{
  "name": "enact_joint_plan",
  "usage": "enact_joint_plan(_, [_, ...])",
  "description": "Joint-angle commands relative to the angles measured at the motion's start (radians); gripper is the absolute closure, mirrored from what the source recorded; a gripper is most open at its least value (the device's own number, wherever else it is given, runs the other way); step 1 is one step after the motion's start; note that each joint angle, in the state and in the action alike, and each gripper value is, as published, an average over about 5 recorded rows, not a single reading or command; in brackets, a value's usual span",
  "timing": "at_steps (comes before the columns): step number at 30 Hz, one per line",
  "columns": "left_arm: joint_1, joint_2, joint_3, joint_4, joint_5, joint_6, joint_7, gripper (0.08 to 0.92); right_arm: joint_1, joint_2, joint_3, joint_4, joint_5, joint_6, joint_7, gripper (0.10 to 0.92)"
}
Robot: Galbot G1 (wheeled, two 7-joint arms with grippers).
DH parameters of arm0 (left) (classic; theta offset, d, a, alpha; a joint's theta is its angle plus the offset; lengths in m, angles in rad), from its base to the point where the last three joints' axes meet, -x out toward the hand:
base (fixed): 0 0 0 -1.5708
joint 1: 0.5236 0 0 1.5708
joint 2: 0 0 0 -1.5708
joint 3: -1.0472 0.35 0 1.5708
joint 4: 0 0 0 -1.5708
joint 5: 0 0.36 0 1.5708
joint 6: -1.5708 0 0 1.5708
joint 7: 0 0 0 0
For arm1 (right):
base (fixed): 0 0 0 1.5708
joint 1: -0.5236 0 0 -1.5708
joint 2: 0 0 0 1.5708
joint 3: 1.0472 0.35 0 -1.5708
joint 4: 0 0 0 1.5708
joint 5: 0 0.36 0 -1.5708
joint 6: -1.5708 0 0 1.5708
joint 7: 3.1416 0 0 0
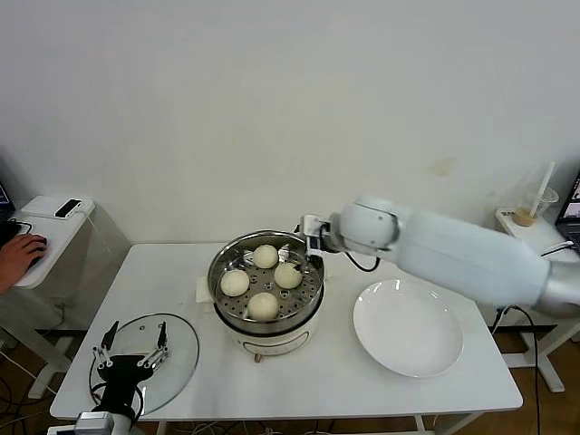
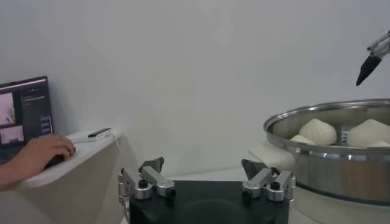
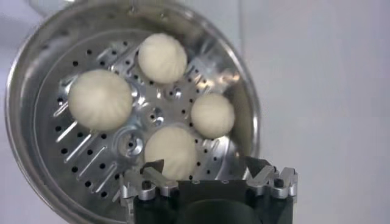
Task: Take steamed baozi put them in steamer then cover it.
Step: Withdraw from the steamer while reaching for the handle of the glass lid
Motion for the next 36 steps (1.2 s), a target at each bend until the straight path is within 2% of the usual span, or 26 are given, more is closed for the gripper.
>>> enact_joint_plan(1, [0.003, 0.003, 0.003, 0.013, 0.013, 0.000, 0.008, 0.177, -0.596, -0.230, 0.503, 0.233, -0.110, 0.257, 0.440, 0.203])
enact_joint_plan(6, [0.005, 0.000, 0.009, 0.021, 0.024, 0.000, 0.021, 0.177, -1.023, -0.174, 0.919, 0.247, -0.328, 0.487, 0.487, 0.203])
enact_joint_plan(14, [-0.003, -0.010, 0.010, 0.115, 0.169, -0.070, 0.017, 0.177, -1.514, 0.164, 1.473, 0.323, -0.438, 0.747, 0.416, 0.203])
enact_joint_plan(18, [0.001, -0.012, -0.003, 0.169, 0.387, -0.114, -0.010, 0.177, -1.663, 0.374, 1.661, 0.353, -0.424, 0.785, 0.344, 0.203])
enact_joint_plan(22, [0.037, -0.009, -0.058, 0.202, 0.698, -0.157, -0.069, 0.177, -1.779, 0.485, 1.771, 0.376, -0.371, 0.777, 0.314, 0.203])
enact_joint_plan(30, [0.152, 0.019, -0.181, 0.241, 1.122, -0.183, -0.116, 0.177, -1.847, 0.523, 1.840, 0.367, -0.356, 0.749, 0.309, 0.203])
enact_joint_plan(36, [0.135, 0.074, -0.189, 0.323, 1.248, -0.192, -0.119, 0.177, -1.843, 0.538, 1.852, 0.340, -0.371, 0.756, 0.310, 0.203])
